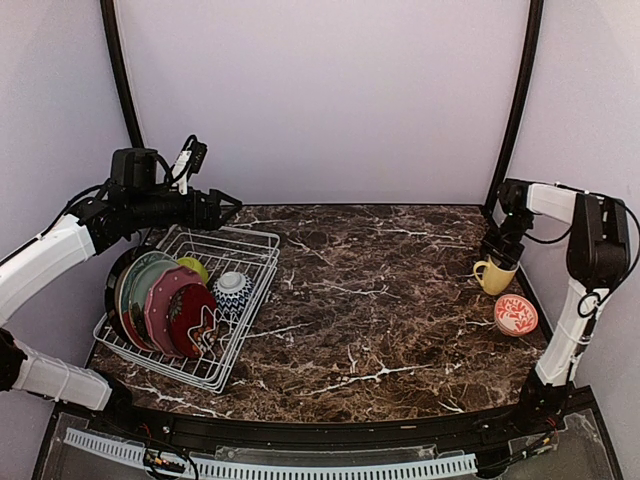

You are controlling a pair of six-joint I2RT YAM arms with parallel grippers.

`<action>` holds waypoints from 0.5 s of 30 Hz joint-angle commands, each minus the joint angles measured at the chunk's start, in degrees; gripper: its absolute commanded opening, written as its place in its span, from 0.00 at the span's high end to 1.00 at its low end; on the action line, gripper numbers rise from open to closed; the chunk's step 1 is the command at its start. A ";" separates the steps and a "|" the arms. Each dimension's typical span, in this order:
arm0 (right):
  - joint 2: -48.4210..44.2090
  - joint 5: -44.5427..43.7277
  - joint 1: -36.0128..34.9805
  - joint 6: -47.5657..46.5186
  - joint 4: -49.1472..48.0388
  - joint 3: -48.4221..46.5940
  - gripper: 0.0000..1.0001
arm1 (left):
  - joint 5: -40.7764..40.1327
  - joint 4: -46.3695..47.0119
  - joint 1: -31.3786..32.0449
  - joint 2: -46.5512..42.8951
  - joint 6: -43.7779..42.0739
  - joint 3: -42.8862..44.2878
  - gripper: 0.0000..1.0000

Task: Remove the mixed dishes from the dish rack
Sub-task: Place the cup at the corner of the board.

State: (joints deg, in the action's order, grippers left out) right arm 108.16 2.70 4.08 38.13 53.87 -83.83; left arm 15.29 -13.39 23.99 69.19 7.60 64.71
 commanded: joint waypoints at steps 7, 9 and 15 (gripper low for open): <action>-13.86 -3.64 -0.44 -1.40 2.25 1.46 0.37 | -1.17 -0.37 0.01 -0.04 -1.34 -0.62 0.02; -15.82 -3.00 -1.36 -2.09 2.08 1.96 0.36 | -1.59 -0.41 0.01 -0.09 -1.39 -0.70 0.01; -22.92 -4.61 -8.18 -7.45 -3.27 7.07 0.30 | -3.86 -2.67 0.08 1.28 0.01 0.13 0.01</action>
State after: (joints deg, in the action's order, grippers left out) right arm 88.53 -0.45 0.45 34.72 53.95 -80.34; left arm 13.28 -13.52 24.01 69.38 7.14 64.71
